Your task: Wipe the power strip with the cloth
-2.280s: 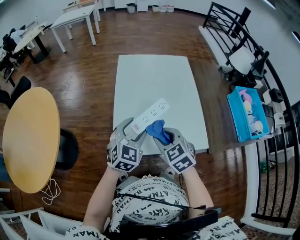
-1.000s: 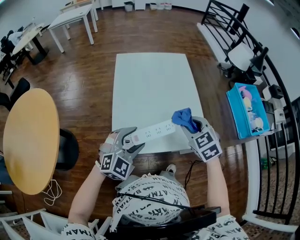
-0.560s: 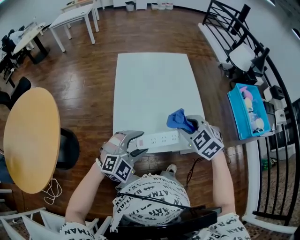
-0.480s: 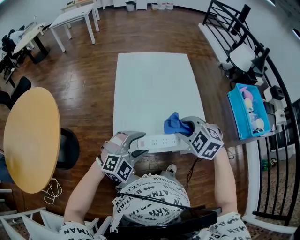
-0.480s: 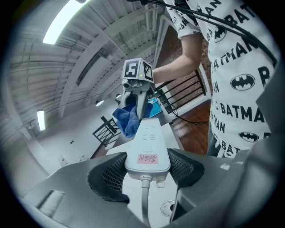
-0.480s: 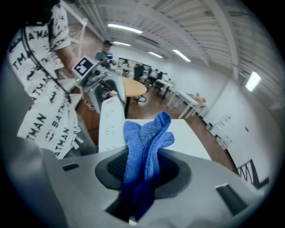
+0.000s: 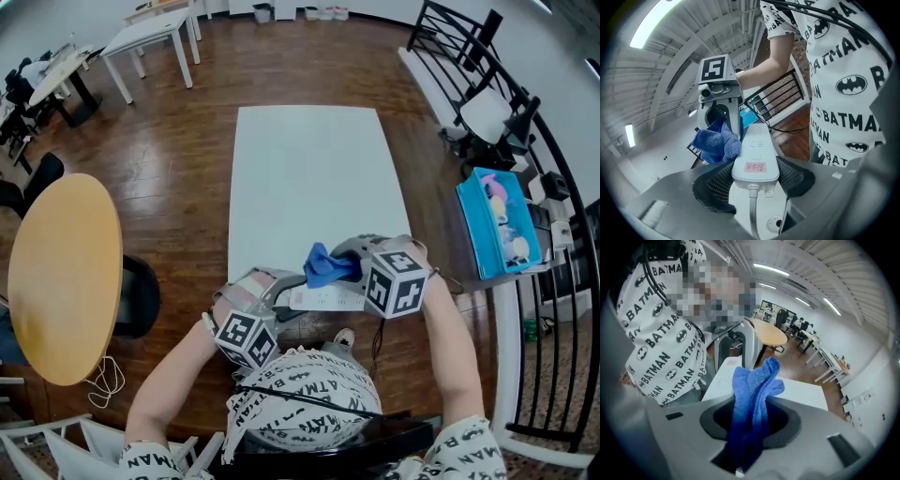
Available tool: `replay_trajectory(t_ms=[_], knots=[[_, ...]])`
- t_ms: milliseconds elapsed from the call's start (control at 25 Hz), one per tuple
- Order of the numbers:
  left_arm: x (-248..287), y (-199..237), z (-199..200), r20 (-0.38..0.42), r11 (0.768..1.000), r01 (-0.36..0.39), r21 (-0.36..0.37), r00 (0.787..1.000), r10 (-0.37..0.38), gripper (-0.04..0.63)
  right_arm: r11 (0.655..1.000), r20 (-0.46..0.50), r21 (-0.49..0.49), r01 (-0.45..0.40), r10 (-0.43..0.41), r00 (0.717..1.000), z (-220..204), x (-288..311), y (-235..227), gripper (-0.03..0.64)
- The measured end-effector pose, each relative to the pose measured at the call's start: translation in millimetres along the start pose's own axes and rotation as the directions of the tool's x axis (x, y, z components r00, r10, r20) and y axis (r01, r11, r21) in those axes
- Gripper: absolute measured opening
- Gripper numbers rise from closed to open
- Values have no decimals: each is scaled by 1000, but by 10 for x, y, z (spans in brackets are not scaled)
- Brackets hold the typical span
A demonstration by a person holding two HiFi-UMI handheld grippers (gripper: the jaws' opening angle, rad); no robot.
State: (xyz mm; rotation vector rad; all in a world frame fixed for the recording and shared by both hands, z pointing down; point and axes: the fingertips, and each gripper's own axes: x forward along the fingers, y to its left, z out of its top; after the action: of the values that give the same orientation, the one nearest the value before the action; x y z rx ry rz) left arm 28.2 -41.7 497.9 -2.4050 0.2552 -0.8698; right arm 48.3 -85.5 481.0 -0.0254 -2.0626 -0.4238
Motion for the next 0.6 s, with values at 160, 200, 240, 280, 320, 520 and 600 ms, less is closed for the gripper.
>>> replay_trajectory(t_ms=[160,200,240,280,320,520,600], knots=[[-34,-38,-10,0,1000,8,0,1000,-8,285,998,-8,-60,-35,35,999,64,51,49,137],[-49,-29,-20,2,1000,4,-8,1000,-4,285,997,-9,-62,-44,43,999,37,42,66,137],[-62,-12,-31,1,1000,-2,-17,1000,2,285,997,-10,-58,-48,47,999,-5,23,77,137],[-71,8,-45,-1,1000,-8,-22,1000,8,285,998,-11,-49,-46,45,999,-58,-1,80,137],[-80,28,-63,-6,1000,-14,-25,1000,13,285,999,-16,-36,-41,40,999,-118,-28,79,137],[-140,92,-167,-9,998,-26,-62,1000,26,285,1000,-62,20,-18,19,998,-435,-136,80,137],[-144,101,-213,-11,996,-29,-80,1000,28,285,999,-84,41,-10,13,996,-591,-164,89,137]])
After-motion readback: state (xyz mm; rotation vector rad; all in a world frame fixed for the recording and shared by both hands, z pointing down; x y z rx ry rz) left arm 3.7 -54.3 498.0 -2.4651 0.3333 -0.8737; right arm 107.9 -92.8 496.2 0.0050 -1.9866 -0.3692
